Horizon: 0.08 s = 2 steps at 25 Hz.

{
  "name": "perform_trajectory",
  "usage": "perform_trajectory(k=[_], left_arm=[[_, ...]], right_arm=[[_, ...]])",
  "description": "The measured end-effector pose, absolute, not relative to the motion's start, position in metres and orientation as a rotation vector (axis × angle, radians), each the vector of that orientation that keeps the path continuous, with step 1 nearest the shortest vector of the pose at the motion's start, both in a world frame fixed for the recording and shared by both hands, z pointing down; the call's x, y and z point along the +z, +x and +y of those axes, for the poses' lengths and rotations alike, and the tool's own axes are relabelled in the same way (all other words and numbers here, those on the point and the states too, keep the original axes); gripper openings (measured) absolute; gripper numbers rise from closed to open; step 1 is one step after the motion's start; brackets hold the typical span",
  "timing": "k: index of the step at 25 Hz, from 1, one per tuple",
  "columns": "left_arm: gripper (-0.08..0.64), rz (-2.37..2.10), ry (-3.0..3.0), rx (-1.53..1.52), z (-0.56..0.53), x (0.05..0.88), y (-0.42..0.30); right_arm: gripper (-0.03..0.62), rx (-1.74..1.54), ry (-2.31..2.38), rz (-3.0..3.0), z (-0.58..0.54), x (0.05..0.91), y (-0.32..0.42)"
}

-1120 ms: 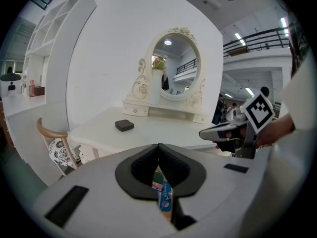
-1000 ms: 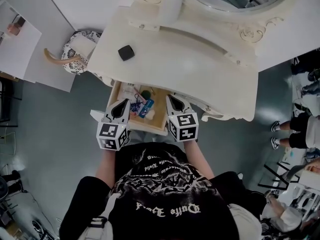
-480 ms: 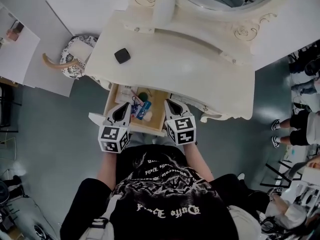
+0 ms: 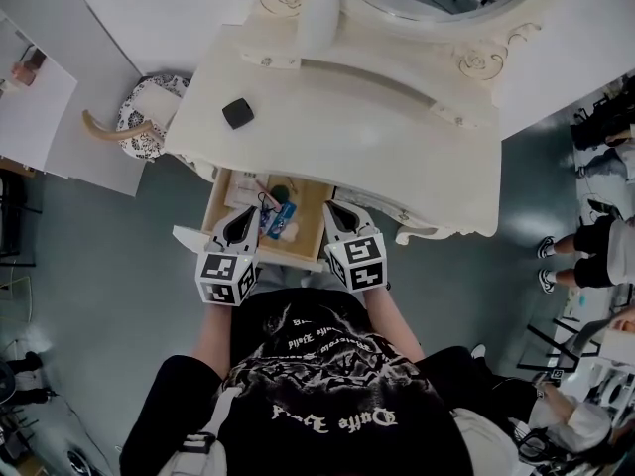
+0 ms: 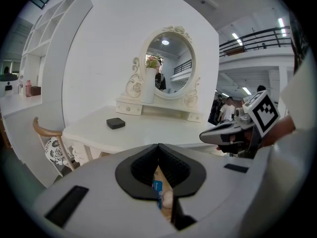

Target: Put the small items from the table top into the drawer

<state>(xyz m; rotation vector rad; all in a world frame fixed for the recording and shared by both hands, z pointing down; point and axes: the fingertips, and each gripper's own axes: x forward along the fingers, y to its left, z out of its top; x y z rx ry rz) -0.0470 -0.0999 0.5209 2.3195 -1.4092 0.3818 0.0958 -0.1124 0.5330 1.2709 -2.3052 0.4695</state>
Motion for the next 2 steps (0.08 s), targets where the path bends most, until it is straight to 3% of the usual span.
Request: perform_trajectory(k=[2], left_arm=[[0.015,-1.411,2.322,0.381,-0.0993,0.5199,-0.0456]], right_arm=[[0.009,0.464,1.264,-2.308,-0.1115,0.5326,0.0962]])
